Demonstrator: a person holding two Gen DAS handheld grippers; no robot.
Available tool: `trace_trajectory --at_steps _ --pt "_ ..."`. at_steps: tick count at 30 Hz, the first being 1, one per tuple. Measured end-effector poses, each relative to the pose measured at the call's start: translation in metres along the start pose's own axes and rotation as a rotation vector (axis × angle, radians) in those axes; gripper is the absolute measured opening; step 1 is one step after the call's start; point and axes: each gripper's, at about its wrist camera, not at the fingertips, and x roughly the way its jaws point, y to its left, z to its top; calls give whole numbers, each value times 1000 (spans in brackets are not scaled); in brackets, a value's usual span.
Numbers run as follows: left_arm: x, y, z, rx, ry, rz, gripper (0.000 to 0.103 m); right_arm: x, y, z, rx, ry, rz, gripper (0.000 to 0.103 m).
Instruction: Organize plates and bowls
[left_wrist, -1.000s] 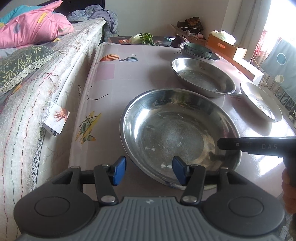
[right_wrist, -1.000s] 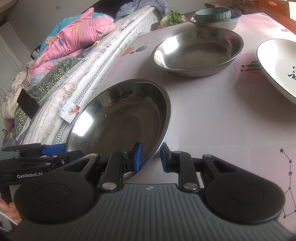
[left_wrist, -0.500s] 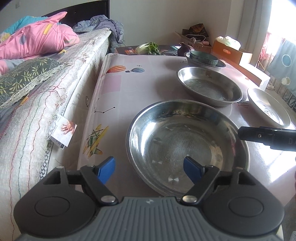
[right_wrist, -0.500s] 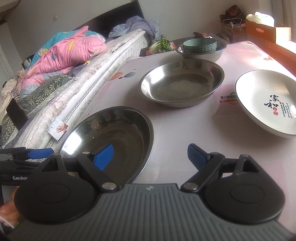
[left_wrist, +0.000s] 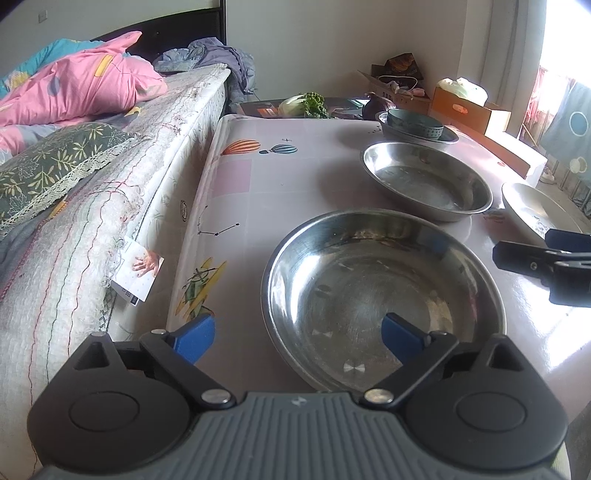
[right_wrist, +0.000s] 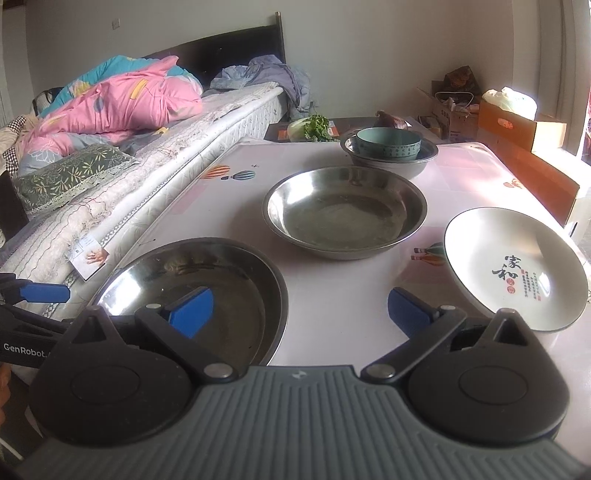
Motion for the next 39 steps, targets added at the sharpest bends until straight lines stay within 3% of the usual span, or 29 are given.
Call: trace_trajectory --at_steps 14,21,25,29,34,39 --pt "-1 5 2 -16 -9 39 103 -14 2 6 -43 -56 -38 102" --pt "1 9 0 -29 -16 52 103 -14 4 4 -55 -63 19 102" --pt "8 10 1 -30 -4 66 103 -2 4 2 -36 -11 66 102" --pt "15 11 3 -29 9 79 103 17 -6 1 71 35 105 102" --pt "26 10 8 -33 26 67 102 46 -21 0 205 104 103 101" --pt "38 5 10 -21 47 65 97 60 -19 -6 220 134 107 96"
